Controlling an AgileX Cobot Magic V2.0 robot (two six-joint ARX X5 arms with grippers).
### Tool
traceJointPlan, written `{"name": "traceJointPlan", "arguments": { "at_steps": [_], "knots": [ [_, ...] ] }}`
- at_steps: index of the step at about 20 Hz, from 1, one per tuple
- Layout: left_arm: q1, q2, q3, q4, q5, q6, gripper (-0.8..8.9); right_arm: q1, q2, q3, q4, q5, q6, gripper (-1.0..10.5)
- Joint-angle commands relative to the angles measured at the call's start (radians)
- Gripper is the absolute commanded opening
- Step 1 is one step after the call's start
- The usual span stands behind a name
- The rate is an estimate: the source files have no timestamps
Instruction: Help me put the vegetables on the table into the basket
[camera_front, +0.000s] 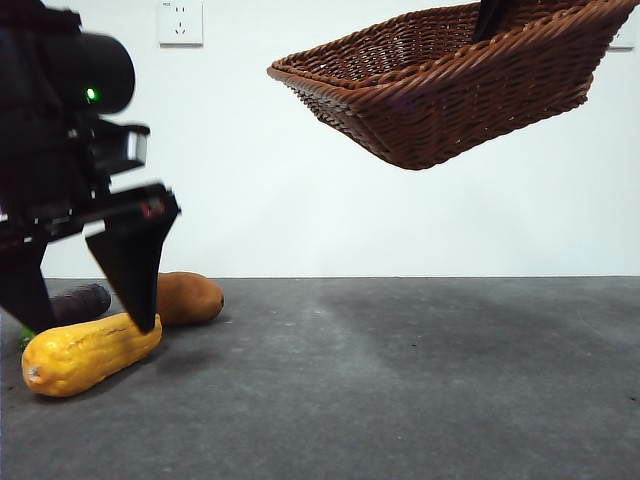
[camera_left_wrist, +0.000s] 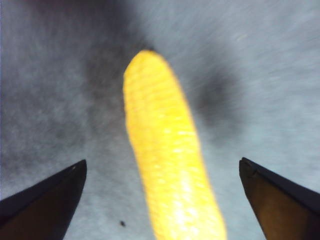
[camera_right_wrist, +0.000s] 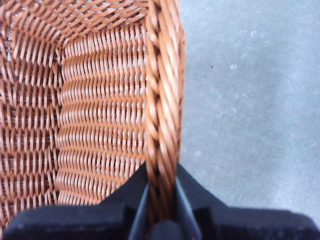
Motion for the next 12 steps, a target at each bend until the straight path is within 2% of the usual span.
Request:
{"name": "traceJointPlan", "arguments": {
  "at_steps": [1, 6, 9, 12],
  "knots": [
    [-0.008, 0.033, 0.001, 0.013, -0.005, -0.034, 5.17, -0.001, -0.013, -0.001, 0.016, -0.005, -0.006, -0.1],
    [-0.011, 0.048, 0.001, 0.027, -0.006, -0.051, 2.93, -0.001, -0.012, -0.001, 0.017, -0.005, -0.020, -0.1],
    [-0.019, 0.050, 0.001, 0.027, -0.001, -0.050, 1.08, -0.001, -0.012, -0.001, 0.018, -0.005, -0.024, -0.1],
    [-0.030, 0.050, 0.001, 0.042, 0.034, -0.051, -0.11, -0.001, -0.012, -0.001, 0.017, -0.005, -0.027, -0.1]
  ]
}}
